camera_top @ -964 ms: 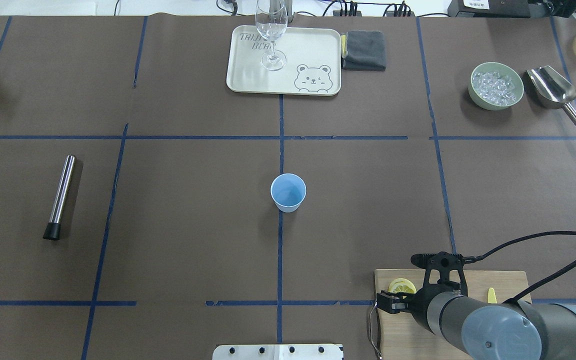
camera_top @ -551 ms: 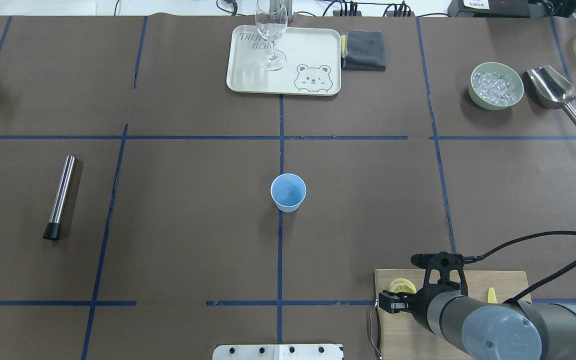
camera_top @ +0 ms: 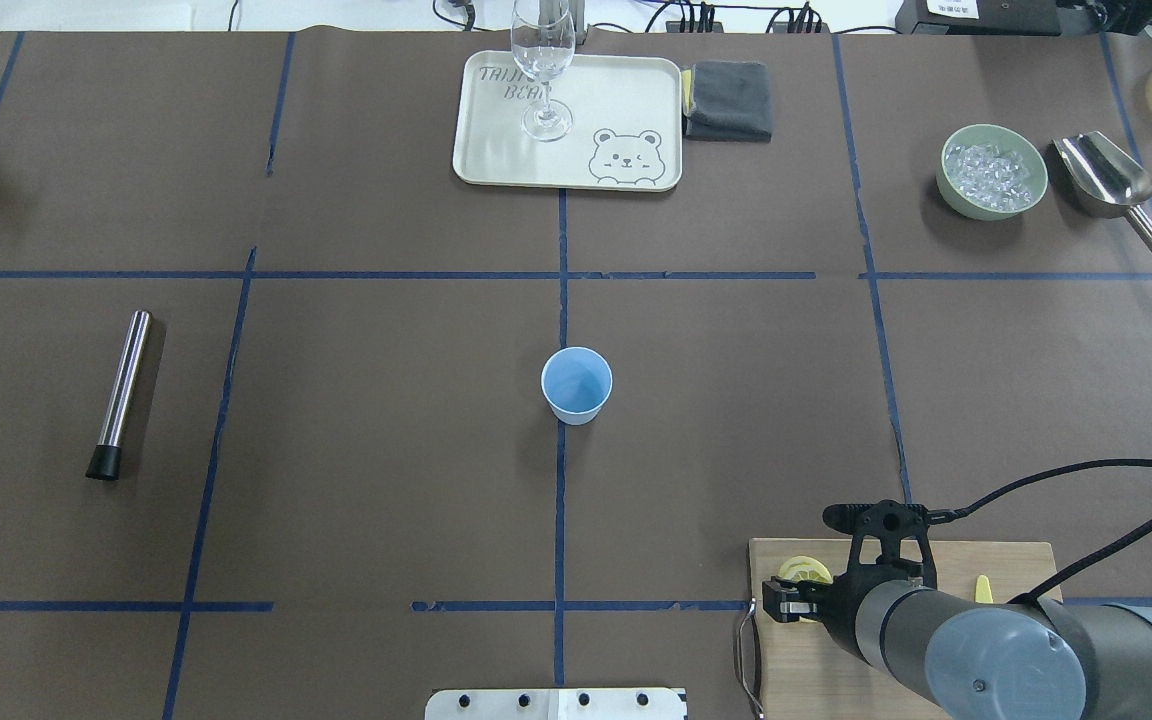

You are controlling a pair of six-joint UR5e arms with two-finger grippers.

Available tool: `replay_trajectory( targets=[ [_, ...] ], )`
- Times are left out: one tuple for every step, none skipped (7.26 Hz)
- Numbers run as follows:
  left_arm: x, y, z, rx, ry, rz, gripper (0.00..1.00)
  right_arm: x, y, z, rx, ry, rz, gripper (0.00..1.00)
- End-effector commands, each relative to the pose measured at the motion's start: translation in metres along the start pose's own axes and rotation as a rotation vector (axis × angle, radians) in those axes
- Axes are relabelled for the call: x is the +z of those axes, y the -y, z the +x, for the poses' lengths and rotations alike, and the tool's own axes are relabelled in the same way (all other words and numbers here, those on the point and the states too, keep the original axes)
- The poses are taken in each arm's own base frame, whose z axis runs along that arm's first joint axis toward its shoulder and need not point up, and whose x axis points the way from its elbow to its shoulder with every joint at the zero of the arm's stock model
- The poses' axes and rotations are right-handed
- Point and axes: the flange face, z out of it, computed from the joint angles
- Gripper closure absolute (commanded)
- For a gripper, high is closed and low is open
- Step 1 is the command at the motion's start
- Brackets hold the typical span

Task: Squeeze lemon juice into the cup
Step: 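Close the right gripper on the lemon slice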

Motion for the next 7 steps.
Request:
replay_trajectory(
  targets=[
    [-0.0004, 0.0001, 0.0004, 0.001, 0.000, 0.001, 0.00, -0.0007, 0.0024, 0.0003, 0.002, 0.000, 0.020, 0.47],
    [-0.0009, 0.0001, 0.0010, 0.000, 0.000, 0.002, 0.00, -0.0007, 0.0024, 0.0003, 0.002, 0.000, 0.020, 0.51],
    [-0.0004, 0.0001, 0.0004, -0.001, 0.000, 0.001, 0.00, -0.0007, 0.0023, 0.0003, 0.000, 0.000, 0.018, 0.52],
    [-0.0004, 0.0001, 0.0004, -0.001, 0.000, 0.001, 0.00, -0.0014, 0.0024, 0.0000, 0.001, 0.001, 0.018, 0.51],
    [-0.0009, 0.0001, 0.0010, -0.001, 0.000, 0.002, 0.00, -0.0034, 0.0035, -0.0008, 0.002, 0.004, 0.020, 0.51],
    [-0.0014, 0.0002, 0.0015, 0.000, 0.000, 0.003, 0.00, -0.0037, 0.0048, -0.0006, 0.004, 0.005, 0.021, 0.51],
    [-0.0014, 0.0002, 0.0015, -0.002, 0.000, 0.003, 0.00, -0.0079, 0.0082, -0.0018, 0.009, 0.012, 0.023, 0.51]
  ],
)
